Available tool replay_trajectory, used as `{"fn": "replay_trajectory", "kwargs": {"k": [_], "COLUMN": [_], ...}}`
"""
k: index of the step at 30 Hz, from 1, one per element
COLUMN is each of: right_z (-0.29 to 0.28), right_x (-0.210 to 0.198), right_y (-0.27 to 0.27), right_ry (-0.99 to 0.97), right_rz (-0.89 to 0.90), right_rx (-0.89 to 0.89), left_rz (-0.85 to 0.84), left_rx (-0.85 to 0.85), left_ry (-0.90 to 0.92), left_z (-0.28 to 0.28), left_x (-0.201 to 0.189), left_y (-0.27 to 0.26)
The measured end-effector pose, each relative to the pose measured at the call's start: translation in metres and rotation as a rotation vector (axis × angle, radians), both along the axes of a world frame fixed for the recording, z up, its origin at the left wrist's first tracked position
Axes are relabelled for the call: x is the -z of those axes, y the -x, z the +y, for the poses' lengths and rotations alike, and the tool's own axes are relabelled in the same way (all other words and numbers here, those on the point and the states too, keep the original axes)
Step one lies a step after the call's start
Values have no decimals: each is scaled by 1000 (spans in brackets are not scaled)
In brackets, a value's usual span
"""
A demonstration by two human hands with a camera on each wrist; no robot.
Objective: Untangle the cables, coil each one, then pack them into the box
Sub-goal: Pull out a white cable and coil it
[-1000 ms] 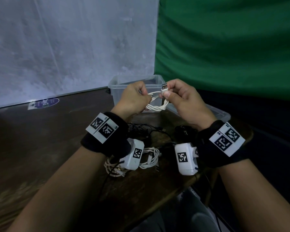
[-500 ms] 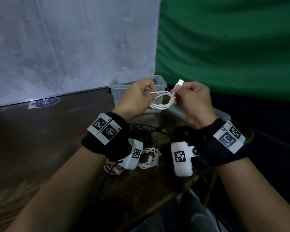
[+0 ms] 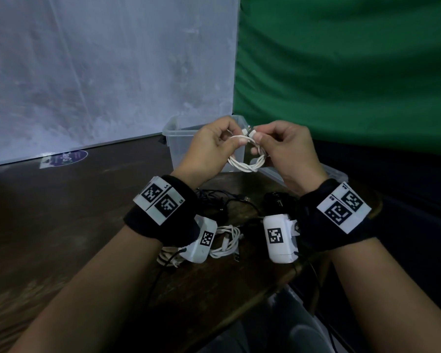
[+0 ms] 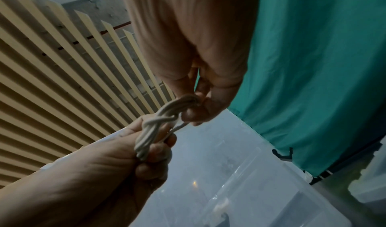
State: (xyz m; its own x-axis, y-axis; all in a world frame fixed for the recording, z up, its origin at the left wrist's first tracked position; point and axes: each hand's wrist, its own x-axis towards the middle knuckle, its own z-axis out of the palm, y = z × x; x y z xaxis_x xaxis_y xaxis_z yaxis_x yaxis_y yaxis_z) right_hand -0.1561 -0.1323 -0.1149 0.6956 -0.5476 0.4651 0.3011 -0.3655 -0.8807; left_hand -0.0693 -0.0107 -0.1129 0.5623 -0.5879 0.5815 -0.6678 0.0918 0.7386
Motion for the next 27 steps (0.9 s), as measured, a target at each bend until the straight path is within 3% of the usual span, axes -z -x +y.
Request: {"fn": "replay_trajectory", "kwargs": {"k": [4, 11, 20, 27], "right_z": [0, 1, 4, 1], "right_x": [1, 1, 4, 6], "right_y": [3, -4, -3, -7], "right_ry": [45, 277, 173, 143], "right_rz": [7, 68, 33, 122], "right_rx": [-38, 133, 34, 3], "left_rz": [21, 19, 9, 38], "left_rx": [-49, -130, -162, -130], "left_ry": [21, -24, -141, -101], "left_z": [-2, -5, -4, -3], "left_x": [0, 2, 3, 3], "left_y": [-2, -3, -8, -4]}}
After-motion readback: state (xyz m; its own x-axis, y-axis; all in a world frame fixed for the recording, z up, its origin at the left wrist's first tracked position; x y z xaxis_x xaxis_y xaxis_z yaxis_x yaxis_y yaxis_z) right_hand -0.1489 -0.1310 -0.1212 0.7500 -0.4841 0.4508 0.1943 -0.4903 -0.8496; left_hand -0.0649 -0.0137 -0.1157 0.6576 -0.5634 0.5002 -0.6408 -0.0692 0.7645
